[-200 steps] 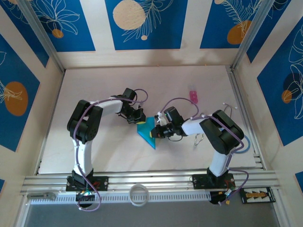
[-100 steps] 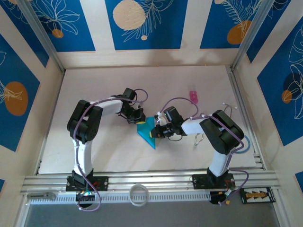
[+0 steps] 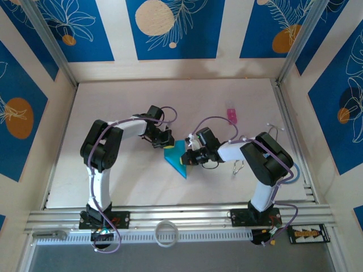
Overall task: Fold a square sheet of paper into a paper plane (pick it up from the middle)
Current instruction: Third fold the triangle at the center of the table.
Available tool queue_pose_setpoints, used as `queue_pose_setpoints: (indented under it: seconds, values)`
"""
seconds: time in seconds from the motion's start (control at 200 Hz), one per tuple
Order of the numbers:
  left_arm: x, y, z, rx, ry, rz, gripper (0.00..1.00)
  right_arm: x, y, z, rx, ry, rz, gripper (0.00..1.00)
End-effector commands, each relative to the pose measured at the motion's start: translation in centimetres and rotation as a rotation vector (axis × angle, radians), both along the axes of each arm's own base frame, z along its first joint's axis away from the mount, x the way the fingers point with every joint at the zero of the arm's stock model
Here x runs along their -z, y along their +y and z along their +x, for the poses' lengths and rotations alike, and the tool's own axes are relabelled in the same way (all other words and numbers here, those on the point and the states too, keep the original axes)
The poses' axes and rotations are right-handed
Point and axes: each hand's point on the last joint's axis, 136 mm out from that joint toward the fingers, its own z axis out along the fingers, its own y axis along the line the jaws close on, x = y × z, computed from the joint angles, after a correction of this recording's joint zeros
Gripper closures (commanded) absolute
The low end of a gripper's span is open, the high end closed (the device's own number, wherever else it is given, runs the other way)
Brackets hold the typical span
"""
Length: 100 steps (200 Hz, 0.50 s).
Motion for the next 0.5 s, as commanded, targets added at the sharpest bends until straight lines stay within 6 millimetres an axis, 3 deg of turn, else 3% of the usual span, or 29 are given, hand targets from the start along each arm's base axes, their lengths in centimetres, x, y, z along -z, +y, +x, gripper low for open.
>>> queue_pose_setpoints:
  seconds: [0.0, 0.265, 0.495]
  values:
    - [1.8, 1.4, -1.2, -0.014, 0.041, 0.081, 0.91, -0.6, 0.1, 0.4, -0.011, -0.023, -0.001, 0.98]
    - [1.8, 1.5, -1.2, -0.018, 0.041, 0.08, 0.91, 0.2, 0.0, 0.1, -0.011, -0.003, -0.017, 0.98]
    - [0.3, 0.8, -0.4, -0.012, 0.003, 0.045, 0.89, 1.1, -0.5, -0.2, -0.005, 0.016, -0.038, 0.98]
